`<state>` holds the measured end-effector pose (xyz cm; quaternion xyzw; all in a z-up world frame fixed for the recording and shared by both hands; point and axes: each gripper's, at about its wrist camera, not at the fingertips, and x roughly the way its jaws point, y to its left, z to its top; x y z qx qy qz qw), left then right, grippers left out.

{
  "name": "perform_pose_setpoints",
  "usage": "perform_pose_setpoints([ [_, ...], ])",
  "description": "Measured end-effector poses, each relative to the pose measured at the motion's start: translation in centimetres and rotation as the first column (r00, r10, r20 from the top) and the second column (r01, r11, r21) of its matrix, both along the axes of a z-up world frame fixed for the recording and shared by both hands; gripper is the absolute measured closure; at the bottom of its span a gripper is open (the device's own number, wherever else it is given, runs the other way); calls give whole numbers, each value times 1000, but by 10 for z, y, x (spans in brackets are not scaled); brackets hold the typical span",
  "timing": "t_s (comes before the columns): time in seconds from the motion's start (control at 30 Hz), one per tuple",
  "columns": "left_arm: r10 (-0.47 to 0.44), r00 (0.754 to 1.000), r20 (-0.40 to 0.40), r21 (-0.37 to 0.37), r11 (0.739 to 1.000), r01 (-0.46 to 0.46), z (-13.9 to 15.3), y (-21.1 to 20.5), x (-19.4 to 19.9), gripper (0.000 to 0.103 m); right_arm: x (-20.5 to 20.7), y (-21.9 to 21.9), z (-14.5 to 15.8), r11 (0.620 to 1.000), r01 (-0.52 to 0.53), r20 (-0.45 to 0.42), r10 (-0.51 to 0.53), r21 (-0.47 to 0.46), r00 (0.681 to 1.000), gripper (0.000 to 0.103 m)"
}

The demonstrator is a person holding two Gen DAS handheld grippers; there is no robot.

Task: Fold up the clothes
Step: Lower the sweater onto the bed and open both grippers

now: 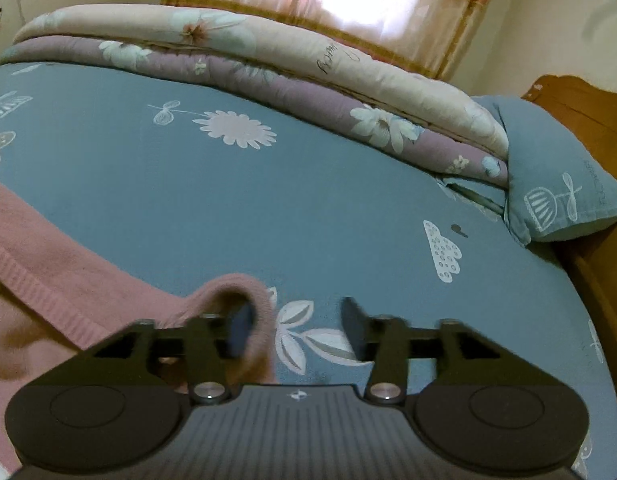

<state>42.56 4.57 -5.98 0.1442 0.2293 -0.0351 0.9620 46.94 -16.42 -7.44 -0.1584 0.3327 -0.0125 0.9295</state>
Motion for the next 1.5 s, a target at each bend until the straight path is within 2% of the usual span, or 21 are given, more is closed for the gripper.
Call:
perform_pose_setpoints([
  [0.13,0,999,-37,-21,1000,-1,3,6,-4,29,-10,-2,5,1000,-17,-17,17,1,1000,45],
  [0.3,1,997,-75,-26,1000,-3,9,11,-18,28,-33,-6,18,998,-50,-28,49,-48,998,43],
  [0.4,-16,997,-81,10,1000,17,11,6,-20,28,-38,-6,20,995,-68,-51,64,-74,997,43],
  [0.5,-98,992,-83,32,994,101,10,-3,-19,28,-35,-5,16,993,-108,-89,104,-47,991,42],
  [0.6,-110,991,-69,137,983,119,4,-22,-3,28,-21,1,5,992,-121,-109,116,-41,987,41],
  [0.77,14,999,-43,126,992,-8,-6,-22,49,28,18,5,-20,993,-49,-94,38,-111,995,41],
  [0.9,80,989,-123,113,991,-66,-33,-10,85,26,46,-11,-42,987,55,-101,-71,-148,992,41],
  [1.0,87,981,-175,141,988,-62,-62,-11,96,26,52,-25,-58,993,75,-129,-86,-89,988,41],
  [1.1,91,985,-145,121,990,-74,-67,-10,93,26,49,-29,-59,994,81,-115,-89,-70,989,39],
  [1.27,80,984,-160,116,991,-62,-50,-5,85,26,41,-32,-43,996,84,-115,-88,-40,989,39],
  [1.5,28,989,-143,153,988,-6,-15,-3,22,26,-12,-31,0,998,64,-114,-63,5,991,38],
])
